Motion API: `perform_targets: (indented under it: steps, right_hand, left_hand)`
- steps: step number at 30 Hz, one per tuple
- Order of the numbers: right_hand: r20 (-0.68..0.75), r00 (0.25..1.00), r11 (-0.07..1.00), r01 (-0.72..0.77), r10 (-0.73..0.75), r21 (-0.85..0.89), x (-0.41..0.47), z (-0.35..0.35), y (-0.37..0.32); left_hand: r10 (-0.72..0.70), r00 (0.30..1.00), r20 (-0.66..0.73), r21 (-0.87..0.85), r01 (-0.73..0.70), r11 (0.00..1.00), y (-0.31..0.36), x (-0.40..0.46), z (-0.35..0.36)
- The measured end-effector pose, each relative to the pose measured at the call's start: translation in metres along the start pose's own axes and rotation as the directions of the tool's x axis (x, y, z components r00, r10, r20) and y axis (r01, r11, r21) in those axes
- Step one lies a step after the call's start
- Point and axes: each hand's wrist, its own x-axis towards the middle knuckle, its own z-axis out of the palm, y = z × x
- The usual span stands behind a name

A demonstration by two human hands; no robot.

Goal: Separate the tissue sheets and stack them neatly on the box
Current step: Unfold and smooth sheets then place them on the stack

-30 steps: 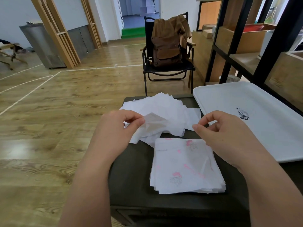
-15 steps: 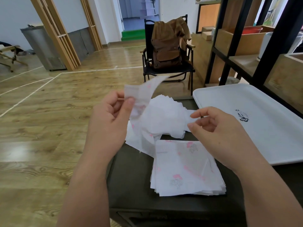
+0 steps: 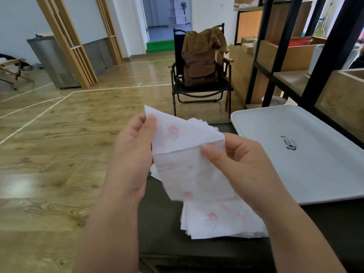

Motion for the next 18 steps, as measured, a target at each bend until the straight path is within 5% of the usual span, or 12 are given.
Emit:
perform_targets:
  steps: [3, 9, 18]
  right_hand:
    - [-0.127, 0.992, 0.999, 0.006, -0.011, -0.041, 0.002, -0.004, 0.003]
    - [-0.207, 0.978, 0.996, -0.006, -0.013, -0.087, 0.002, -0.01, 0.005]
    - [-0.286, 0.951, 0.986, 0.076, -0.116, -0.147, 0.003, -0.017, -0.001]
  left_hand:
    - [-0.018, 0.999, -0.026, 0.135, 0.022, 0.991, -0.004, 0.002, -0.004]
    - [0.124, 0.975, 0.186, 0.3, -0.177, 0.938, -0.001, -0.001, -0.007]
    - [0.249, 0.959, 0.133, 0.409, -0.282, 0.868, -0.003, -0.002, -0.004]
